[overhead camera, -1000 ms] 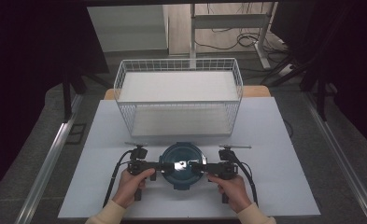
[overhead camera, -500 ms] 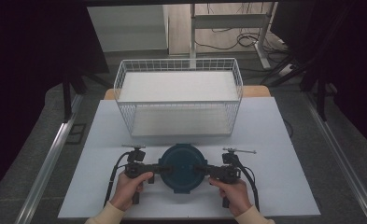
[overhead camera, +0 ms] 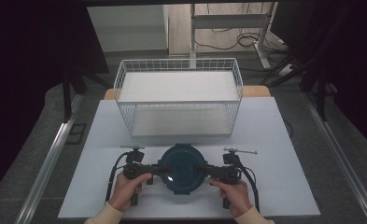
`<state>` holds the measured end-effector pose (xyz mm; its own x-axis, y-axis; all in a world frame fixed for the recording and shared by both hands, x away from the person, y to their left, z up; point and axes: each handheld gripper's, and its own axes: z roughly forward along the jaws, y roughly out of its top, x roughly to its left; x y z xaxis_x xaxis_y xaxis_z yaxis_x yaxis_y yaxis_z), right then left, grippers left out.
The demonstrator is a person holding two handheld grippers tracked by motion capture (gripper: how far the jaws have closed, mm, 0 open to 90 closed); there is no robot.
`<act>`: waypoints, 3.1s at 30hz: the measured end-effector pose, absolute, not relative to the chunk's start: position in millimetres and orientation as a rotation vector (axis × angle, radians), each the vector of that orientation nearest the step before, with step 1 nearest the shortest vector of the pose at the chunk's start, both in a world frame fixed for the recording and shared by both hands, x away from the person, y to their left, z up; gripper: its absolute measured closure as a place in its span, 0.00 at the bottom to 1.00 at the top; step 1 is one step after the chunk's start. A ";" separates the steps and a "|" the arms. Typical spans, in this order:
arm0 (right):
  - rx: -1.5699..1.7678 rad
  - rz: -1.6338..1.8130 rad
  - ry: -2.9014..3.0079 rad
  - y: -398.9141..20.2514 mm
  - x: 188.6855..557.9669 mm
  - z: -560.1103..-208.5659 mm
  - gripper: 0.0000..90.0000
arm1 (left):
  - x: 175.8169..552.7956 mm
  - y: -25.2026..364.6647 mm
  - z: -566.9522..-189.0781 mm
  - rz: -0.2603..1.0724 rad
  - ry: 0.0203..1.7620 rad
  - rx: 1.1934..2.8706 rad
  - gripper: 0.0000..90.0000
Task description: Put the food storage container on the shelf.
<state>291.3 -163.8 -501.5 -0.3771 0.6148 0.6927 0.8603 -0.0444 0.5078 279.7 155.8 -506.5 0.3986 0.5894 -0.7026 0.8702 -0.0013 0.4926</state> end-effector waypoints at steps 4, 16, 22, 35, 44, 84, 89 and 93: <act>-1.567 -1.390 -1.993 -163.0 290.4 -499.8 0.44 | 278.5 156.0 -504.6 -0.357 1.296 1.685 0.43; -1.512 -1.447 -2.082 -162.5 288.2 -481.9 0.44 | 275.3 155.2 -491.5 -0.316 1.257 1.683 0.43; -1.494 -1.472 -2.108 -163.4 287.2 -473.1 0.44 | 274.8 154.1 -484.5 -0.299 1.239 1.684 0.43; -1.463 -1.491 -2.137 -161.1 293.7 -460.8 0.44 | 280.9 155.5 -468.7 -0.257 1.219 1.699 0.42; -1.454 -1.511 -2.152 -163.3 302.9 -440.6 0.44 | 289.3 153.7 -452.5 -0.246 1.201 1.689 0.43; -1.355 -1.621 -2.238 -159.0 354.6 -325.1 0.44 | 336.7 160.3 -338.6 -0.119 1.105 1.649 0.44; -1.341 -1.636 -2.244 -156.5 365.8 -311.0 0.44 | 346.0 162.6 -324.4 -0.103 1.097 1.649 0.44; -1.329 -1.645 -2.256 -155.0 370.5 -303.7 0.44 | 350.6 164.0 -318.1 -0.099 1.093 1.645 0.44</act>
